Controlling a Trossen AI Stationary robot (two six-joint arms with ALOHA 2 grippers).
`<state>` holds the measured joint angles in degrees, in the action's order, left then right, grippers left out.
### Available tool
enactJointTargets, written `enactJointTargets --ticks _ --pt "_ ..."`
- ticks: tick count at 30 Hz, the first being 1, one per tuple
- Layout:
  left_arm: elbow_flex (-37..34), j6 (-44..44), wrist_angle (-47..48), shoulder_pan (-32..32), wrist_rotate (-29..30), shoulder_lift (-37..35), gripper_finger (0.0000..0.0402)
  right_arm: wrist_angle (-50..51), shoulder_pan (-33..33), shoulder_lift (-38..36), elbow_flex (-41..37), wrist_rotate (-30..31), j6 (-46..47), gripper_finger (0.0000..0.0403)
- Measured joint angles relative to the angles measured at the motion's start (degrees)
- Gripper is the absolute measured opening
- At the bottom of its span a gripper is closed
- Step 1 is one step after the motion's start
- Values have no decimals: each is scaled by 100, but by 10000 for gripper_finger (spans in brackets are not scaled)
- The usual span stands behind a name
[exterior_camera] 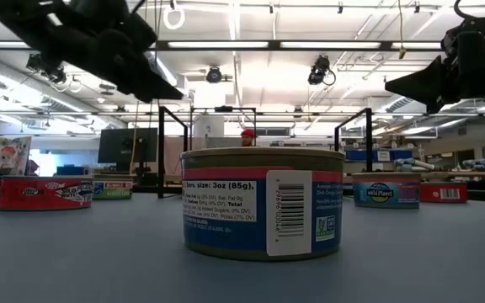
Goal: Stack canned seafood by type on shelf
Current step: Put the top right blue tuna can on the shelf
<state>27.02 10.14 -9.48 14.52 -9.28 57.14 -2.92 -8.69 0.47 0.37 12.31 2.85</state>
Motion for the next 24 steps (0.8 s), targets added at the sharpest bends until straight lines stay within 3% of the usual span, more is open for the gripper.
enactJointTargets --ticks 4,7,11,14,18,24 --pt "121 -13 -602 0 -133 525 12 0 2 0 0 -2 2 23" --pt "123 -712 -1697 0 -243 845 12 0 2 0 0 0 1 23" --pt "123 -856 -2870 0 -298 1167 12 0 0 0 0 0 0 23" --pt "125 -901 -3055 -10 -737 1262 12 0 1 -1 2 0 0 23" --pt "75 -145 -3063 -221 -1295 1473 12 0 0 0 0 -2 2 23" --pt "75 -769 -4453 -626 -1535 1805 12 0 2 -2 0 0 0 23"
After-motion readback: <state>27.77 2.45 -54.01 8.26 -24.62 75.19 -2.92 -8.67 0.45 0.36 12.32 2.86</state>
